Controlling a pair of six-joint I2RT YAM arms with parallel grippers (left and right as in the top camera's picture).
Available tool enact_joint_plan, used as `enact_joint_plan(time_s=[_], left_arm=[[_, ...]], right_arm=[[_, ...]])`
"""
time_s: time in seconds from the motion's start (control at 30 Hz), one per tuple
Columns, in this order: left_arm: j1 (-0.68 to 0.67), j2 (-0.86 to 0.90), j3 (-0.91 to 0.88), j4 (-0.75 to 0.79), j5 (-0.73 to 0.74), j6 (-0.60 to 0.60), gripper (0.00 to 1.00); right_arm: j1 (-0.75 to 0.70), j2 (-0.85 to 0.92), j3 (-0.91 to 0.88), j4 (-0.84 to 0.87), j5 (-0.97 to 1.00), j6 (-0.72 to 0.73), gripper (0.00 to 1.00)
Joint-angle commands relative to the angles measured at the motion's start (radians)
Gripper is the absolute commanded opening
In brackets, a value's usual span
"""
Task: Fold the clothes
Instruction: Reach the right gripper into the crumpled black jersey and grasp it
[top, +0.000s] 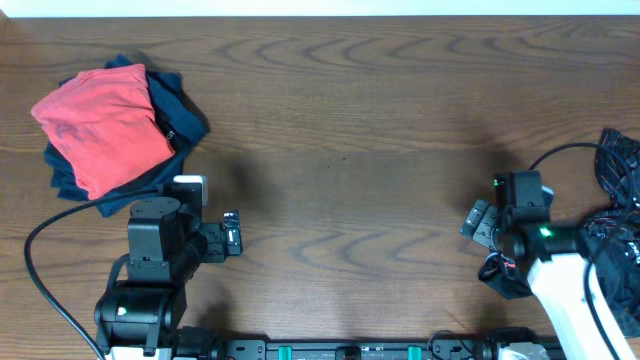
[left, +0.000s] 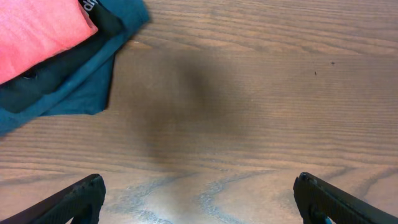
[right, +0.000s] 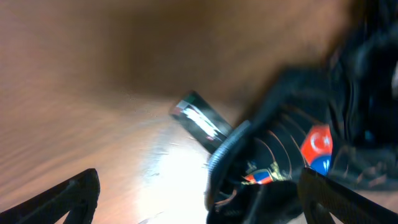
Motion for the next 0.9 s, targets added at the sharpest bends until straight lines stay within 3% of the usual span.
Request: enact_joint_plan(time_s=[0.0, 0.27, 0.4, 0.57, 0.6, 0.7, 0.87], left_arm=[[0.005, -0.003, 0.024, -0.003, 0.01, -0.002, 0.98], [0.005, -0.003, 0.024, -0.002, 0.01, -0.002, 0.98], [0.005, -0.003, 0.024, -0.002, 0.01, -0.002, 0.98], [0.005, -0.003, 0.024, -0.002, 0.01, -0.002, 0.98], [0.005, -0.003, 0.024, -0.002, 0.01, -0.002, 0.98], [0.005, -0.003, 0.024, 0.001, 0.01, -0.002, 0.98], [0.005, -0.003, 0.024, 0.031, 0.01, -0.002, 0.98]], right_arm=[[-0.03, 0.085, -0.031, -0.008, 0.046, 0.168, 0.99], [-0.055, 0.2, -0.099, 0.064, 0.035, 0.203, 0.93], [-0.055, 0.206, -0.141, 0.118, 0.028, 0.203, 0.69], [-0.055, 0.206, -0.174, 0.153, 0.026, 0.215, 0.13], [-0.055, 0.206, -0.174, 0.158, 0.024, 0.214, 0.08], [-0.054, 0.205, -0.174, 0.235, -0.077, 0.156, 0.02], [-0.052, 0.206, -0.171, 0.562, -0.426, -0.08, 0.01]])
